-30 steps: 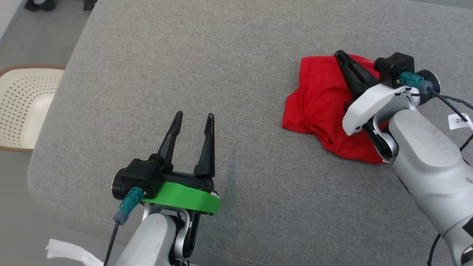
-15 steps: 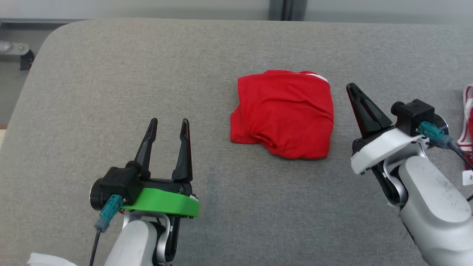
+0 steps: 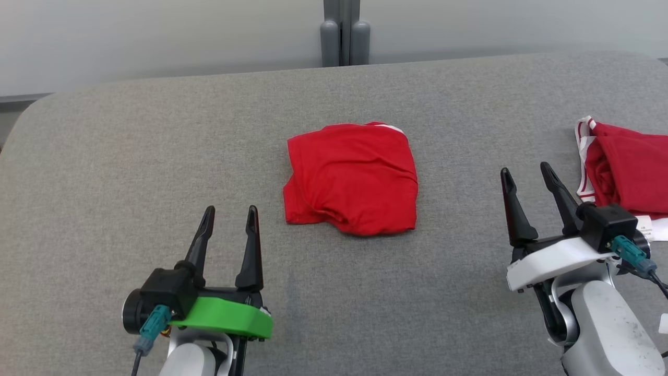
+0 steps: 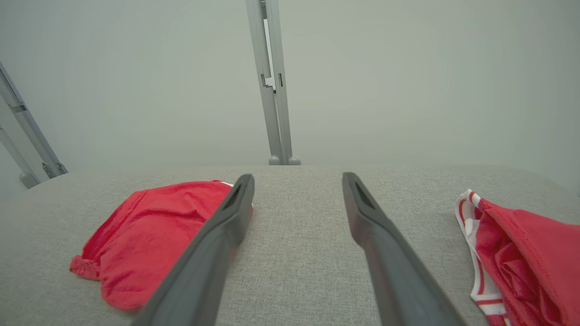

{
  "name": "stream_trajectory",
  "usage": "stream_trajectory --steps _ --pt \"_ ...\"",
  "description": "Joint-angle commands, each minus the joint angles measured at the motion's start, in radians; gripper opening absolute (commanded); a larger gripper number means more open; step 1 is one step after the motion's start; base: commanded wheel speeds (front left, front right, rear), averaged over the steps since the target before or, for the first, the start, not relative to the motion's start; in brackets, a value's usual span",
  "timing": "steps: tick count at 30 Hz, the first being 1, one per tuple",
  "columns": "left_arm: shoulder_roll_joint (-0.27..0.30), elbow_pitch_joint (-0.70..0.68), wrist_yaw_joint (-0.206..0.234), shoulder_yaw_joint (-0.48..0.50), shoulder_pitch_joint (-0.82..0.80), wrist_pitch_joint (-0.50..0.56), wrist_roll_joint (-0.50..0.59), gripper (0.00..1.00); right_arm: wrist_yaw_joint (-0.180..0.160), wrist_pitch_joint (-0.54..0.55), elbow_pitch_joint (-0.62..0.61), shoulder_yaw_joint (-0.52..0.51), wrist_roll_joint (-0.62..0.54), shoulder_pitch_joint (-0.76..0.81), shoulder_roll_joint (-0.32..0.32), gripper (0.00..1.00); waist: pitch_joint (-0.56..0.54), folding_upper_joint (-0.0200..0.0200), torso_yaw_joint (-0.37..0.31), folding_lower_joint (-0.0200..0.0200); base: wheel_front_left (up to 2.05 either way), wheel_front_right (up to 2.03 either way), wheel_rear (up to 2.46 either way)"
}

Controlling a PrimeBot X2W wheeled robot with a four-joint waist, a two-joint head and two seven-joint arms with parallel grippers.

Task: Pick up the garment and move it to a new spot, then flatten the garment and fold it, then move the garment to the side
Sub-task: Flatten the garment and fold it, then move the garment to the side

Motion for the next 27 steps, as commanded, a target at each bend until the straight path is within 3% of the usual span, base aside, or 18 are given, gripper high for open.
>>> stream_trajectory --steps 1,9,21,27 --pt "0.004 0.001 -0.003 0.0 0.014 0.001 0.007 1.0 0.0 -0.002 -0.011 -0.009 -0.01 0.015 0.008 1.0 -0.017 -0.0001 -0.017 0.0 0.0 0.0 0.0" --pt "0.004 -0.009 0.025 0.015 0.025 0.001 0.015 1.0 0.0 -0.002 -0.027 -0.025 -0.034 0.042 0.029 1.0 -0.027 -0.0001 -0.01 0.0 0.0 0.0 0.0" --pt "0.004 -0.002 0.004 -0.019 0.022 0.001 -0.005 1.0 0.0 -0.002 -0.011 -0.048 -0.024 0.048 0.039 1.0 -0.013 -0.0001 0.035 0.0 0.0 0.0 0.0" --pt "0.004 -0.001 0.007 -0.062 -0.024 0.001 -0.014 1.0 0.0 0.061 0.058 -0.079 -0.073 -0.001 0.027 1.0 0.048 -0.0001 0.094 0.0 0.0 0.0 0.0"
